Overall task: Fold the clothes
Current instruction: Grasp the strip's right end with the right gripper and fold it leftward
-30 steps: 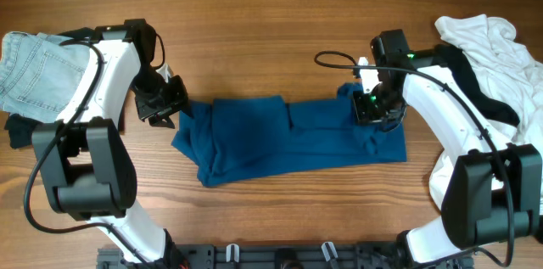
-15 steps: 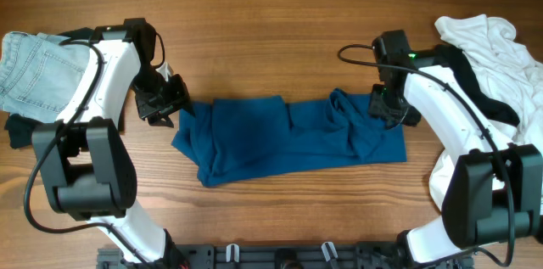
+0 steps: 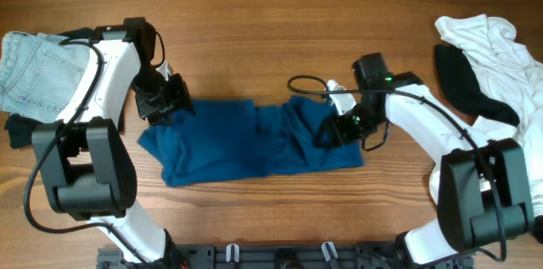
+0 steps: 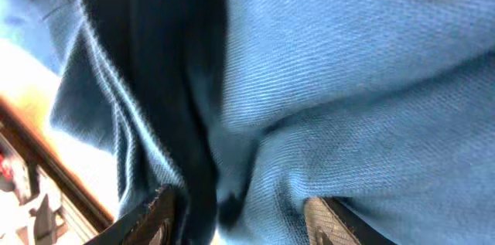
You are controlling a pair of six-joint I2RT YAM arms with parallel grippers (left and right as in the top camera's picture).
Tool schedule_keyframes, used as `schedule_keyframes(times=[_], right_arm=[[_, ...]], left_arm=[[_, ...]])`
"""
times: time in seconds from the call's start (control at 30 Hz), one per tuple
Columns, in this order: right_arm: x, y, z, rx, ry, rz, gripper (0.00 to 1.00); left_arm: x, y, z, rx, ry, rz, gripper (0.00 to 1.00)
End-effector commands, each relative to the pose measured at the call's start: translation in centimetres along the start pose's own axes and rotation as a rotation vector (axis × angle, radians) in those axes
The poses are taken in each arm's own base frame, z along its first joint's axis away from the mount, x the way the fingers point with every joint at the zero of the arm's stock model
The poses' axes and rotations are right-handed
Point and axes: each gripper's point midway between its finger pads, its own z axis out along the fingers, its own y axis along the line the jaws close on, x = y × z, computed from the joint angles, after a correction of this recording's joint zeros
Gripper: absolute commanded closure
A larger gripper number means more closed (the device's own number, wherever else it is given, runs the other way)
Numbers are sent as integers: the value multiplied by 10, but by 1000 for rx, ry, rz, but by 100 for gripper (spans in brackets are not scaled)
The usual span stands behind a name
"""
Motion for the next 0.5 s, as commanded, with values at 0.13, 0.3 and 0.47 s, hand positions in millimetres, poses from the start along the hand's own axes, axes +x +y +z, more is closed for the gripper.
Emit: schedule_keyframes(times=[0.13, 0.3, 0.47], right_arm=[[13, -93, -31, 538, -26, 406, 36], [23, -114, -48, 584, -21, 458, 37], [6, -52, -56, 301, -78, 313, 36]], left_arm=[[1, -2, -5, 13, -14, 5, 44], [2, -2, -5, 12, -11, 5, 44], [2, -2, -5, 12, -11, 5, 44]])
